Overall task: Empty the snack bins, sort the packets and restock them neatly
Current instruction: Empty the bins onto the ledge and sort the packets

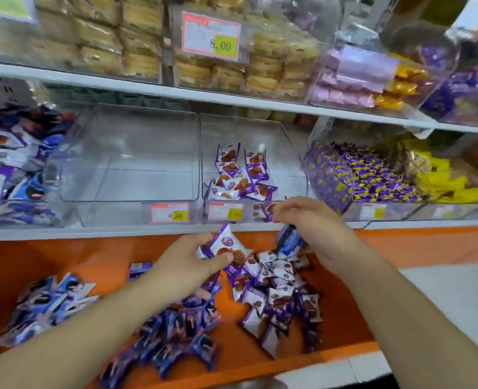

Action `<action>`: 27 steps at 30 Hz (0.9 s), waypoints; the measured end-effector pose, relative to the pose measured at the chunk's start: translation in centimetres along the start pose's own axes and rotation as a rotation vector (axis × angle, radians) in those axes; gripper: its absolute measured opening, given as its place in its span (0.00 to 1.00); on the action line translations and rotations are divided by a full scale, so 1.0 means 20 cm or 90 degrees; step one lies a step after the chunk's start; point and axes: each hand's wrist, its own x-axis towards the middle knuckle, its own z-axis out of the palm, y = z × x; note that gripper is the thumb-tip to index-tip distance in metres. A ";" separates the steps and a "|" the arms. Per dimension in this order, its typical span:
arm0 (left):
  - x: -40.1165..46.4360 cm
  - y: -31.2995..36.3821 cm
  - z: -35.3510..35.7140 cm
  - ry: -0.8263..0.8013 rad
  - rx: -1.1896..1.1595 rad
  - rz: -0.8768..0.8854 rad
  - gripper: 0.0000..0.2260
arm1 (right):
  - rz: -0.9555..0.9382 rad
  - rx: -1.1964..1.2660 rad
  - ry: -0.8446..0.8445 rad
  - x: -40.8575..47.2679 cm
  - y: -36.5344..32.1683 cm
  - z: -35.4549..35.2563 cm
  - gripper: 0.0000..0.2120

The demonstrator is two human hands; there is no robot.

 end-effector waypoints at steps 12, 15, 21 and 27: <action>0.43 -0.01 0.60 -0.091 0.123 -0.032 0.32 | 0.024 0.199 -0.037 0.14 0.10 -0.22 0.06; 0.35 0.02 0.44 -0.016 0.121 0.066 0.27 | 0.040 0.249 -0.078 0.11 0.10 -0.16 0.07; 0.01 0.09 0.04 0.062 0.208 0.215 0.30 | 0.121 0.332 -0.211 0.00 0.03 0.11 0.14; -0.20 0.05 -0.33 0.080 0.121 0.161 0.05 | 0.018 0.216 -0.325 -0.12 -0.07 0.50 0.12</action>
